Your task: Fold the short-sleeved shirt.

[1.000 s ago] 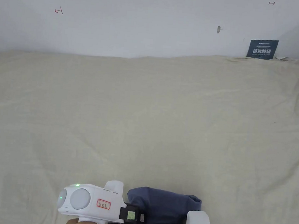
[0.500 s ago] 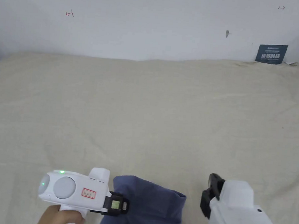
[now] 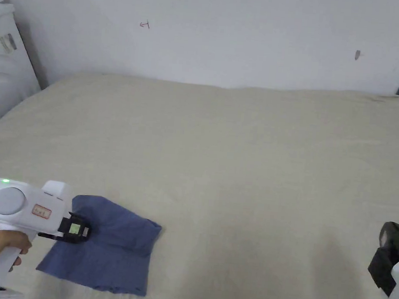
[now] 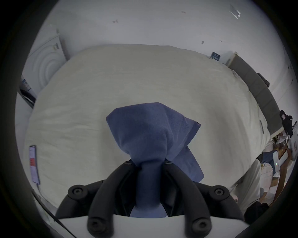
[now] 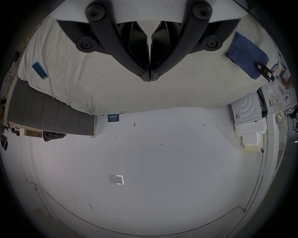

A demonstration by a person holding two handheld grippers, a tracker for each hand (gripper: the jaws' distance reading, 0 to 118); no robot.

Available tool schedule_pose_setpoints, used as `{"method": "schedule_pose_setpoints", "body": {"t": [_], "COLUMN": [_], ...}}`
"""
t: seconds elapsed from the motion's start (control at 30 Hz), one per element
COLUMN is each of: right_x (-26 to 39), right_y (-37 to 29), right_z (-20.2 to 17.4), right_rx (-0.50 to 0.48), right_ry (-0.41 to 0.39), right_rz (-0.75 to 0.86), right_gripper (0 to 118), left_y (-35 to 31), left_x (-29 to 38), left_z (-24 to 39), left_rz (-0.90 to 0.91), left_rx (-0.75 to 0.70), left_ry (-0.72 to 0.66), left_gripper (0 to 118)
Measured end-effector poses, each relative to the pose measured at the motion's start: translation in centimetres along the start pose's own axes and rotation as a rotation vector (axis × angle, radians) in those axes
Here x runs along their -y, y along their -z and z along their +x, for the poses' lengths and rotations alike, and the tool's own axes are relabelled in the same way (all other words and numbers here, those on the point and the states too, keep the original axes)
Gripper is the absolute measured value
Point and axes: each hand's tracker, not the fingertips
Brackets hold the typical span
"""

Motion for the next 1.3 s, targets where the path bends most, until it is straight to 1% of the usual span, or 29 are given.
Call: {"method": "schedule_pose_setpoints", "body": {"t": [0.03,0.07,0.13,0.23,0.37,0.47,0.5,0.57,0.6,0.63,0.67,0.8,0.87,1.0,1.07,1.1,1.13,1.17,1.2,1.23,1.27,1.3], "right_x": [0.1,0.2,0.3,0.7,0.8,0.7,0.6,0.5,0.4,0.3,0.1,-0.5,-0.8,-1.4,-1.8,-2.0,-2.2,-2.4,-2.6,-2.9,-3.2,-3.5], "right_y": [0.1,0.2,0.2,0.7,1.3,1.4,1.6,1.7,1.7,1.7,1.7,1.4,1.1,0.8,0.6,0.5,0.4,0.4,0.4,0.3,0.2,0.1], "right_z": [-0.1,-0.3,-0.7,-1.0,-1.8,-2.0,-1.9,-1.8,-1.8,-1.6,-1.6,-1.4,-1.3,-0.8,-0.4,-0.3,-0.3,0.1,0.2,0.3,0.4,0.5], "right_rx": [0.008,0.019,0.035,0.059,0.070,0.072,0.072,0.072,0.072,0.069,0.068,0.060,0.053,0.037,0.026,0.024,0.022,0.018,0.014,0.013,0.011,0.004], "right_ry": [-0.004,-0.008,0.005,0.019,0.018,0.023,0.026,0.024,0.021,0.022,0.023,0.022,0.021,0.011,0.009,0.006,0.003,0.000,0.000,0.001,0.003,0.001], "right_rz": [0.001,0.000,-0.002,-0.014,-0.033,-0.040,-0.043,-0.045,-0.044,-0.042,-0.040,-0.030,-0.027,-0.019,-0.011,-0.005,0.003,0.007,0.012,0.022,0.029,0.036], "right_gripper": [0,0,0,0,0,0,0,0,0,0,0,0,0,0,0,0,0,0,0,0,0,0], "left_y": [-0.5,-0.7,-0.7,0.6,2.3,2.4,2.5,3.3,3.6,3.4,3.2,2.3,0.6,-1.9,-3.5,-4.4,-5.4,-6.3,-7.0,-8.1,-8.8,-9.5], "left_x": [-0.1,-0.2,-0.4,-0.7,-0.1,-0.3,-0.3,-0.2,-0.2,-0.2,-0.2,-0.2,0.4,0.7,0.9,1.0,1.1,1.2,1.3,1.4,1.4,1.5], "left_z": [-1.3,-2.4,-4.8,-8.4,-9.7,-9.6,-9.9,-11.3,-11.9,-11.9,-12.0,-12.1,-11.2,-10.9,-10.1,-9.2,-8.3,-7.5,-6.8,-5.2,-4.2,-3.3], "left_rz": [-0.001,-0.008,-0.023,-0.042,-0.053,-0.048,-0.055,-0.052,-0.040,-0.029,-0.021,-0.012,0.013,0.153,0.215,0.246,0.297,0.344,0.377,0.420,0.450,0.479], "left_rx": [-0.036,-0.043,-0.085,-0.104,-0.079,-0.102,-0.116,-0.125,-0.148,-0.180,-0.186,-0.213,-0.210,-0.214,-0.197,-0.197,-0.213,-0.228,-0.229,-0.231,-0.244,-0.258], "left_ry": [-0.028,-0.029,-0.050,-0.079,-0.119,-0.130,-0.139,-0.144,-0.150,-0.157,-0.158,-0.180,-0.199,-0.306,-0.318,-0.308,-0.294,-0.287,-0.268,-0.251,-0.237,-0.222], "left_gripper": [20,20,20,20,23,40,52,82,102,112,116,116,117,117,115,111,104,93,80,75,72,66]}}
